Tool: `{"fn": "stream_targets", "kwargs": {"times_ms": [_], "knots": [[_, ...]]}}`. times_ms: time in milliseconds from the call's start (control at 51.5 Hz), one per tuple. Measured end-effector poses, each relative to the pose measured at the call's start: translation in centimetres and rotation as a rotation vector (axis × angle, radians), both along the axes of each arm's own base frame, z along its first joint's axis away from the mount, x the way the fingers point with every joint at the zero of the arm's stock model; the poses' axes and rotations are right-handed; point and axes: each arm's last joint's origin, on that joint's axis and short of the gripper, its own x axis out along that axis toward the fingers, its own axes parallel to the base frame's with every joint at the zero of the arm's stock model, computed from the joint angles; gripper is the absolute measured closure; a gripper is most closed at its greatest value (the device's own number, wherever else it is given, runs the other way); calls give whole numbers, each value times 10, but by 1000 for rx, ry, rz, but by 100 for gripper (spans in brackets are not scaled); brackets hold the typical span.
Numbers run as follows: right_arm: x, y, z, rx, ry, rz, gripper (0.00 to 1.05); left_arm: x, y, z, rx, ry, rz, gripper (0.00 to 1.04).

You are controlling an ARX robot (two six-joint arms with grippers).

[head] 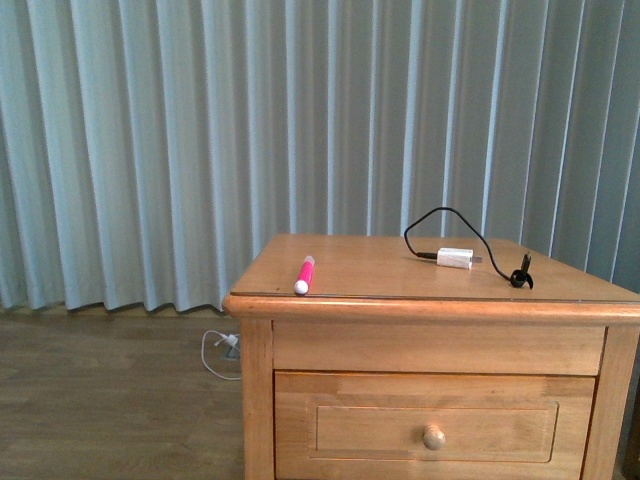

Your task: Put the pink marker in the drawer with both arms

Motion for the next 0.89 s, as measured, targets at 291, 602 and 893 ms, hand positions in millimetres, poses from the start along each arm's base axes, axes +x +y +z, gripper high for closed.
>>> {"fn": "stream_targets", "kwargs": {"times_ms": [291,602,893], "knots": [[0,0,0,0,0,0,8,0,0,0,0,0,0,6],[0,0,0,0,0,0,8,0,0,0,0,0,0,6],[0,0,0,0,0,0,8,0,0,0,0,0,0,6]]}}
